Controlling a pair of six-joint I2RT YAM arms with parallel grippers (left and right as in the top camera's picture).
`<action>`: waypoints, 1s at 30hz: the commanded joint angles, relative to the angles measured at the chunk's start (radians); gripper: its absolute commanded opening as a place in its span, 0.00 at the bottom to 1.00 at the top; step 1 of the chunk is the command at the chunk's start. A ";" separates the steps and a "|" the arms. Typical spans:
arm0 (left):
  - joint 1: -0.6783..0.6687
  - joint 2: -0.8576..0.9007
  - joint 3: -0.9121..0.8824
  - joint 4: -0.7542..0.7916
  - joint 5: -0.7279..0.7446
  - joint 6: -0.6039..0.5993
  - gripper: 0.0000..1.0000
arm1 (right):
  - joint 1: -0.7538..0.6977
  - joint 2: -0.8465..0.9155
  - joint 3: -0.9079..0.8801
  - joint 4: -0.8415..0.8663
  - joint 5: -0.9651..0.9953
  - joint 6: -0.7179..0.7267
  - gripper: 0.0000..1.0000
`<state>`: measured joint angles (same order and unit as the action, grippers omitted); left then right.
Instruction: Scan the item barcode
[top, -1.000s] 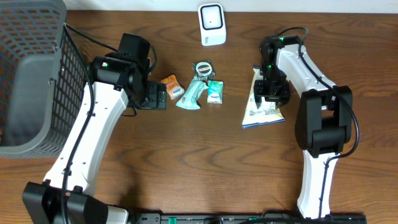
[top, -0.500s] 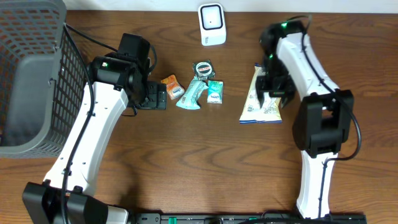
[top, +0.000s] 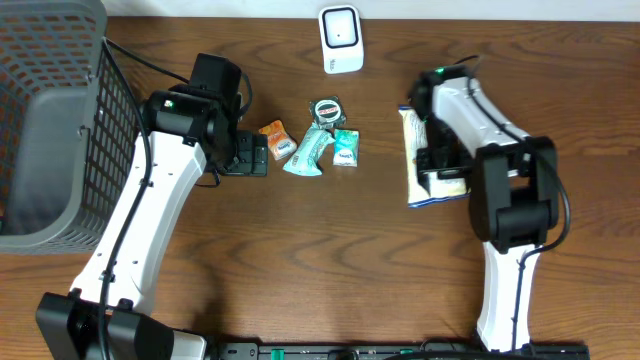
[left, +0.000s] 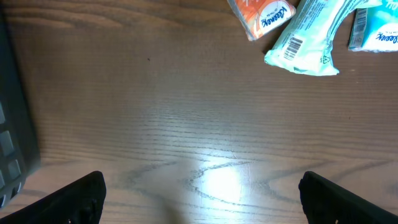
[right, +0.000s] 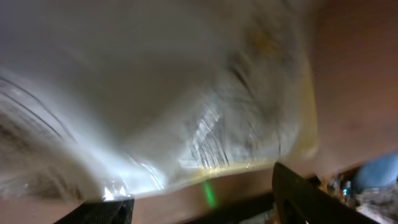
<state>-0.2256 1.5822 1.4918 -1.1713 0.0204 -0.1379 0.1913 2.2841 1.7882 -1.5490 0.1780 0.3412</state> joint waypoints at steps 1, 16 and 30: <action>0.000 0.003 -0.003 -0.004 -0.005 -0.005 0.98 | -0.061 -0.005 0.134 -0.053 0.016 0.023 0.65; 0.000 0.003 -0.003 -0.004 -0.005 -0.005 0.98 | -0.081 -0.004 0.120 0.082 -0.193 -0.137 0.30; 0.000 0.003 -0.003 -0.004 -0.005 -0.005 0.98 | -0.015 -0.005 0.115 0.098 -0.293 -0.137 0.24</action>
<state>-0.2256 1.5822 1.4918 -1.1717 0.0208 -0.1379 0.1684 2.2787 1.8126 -1.4101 -0.0963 0.2146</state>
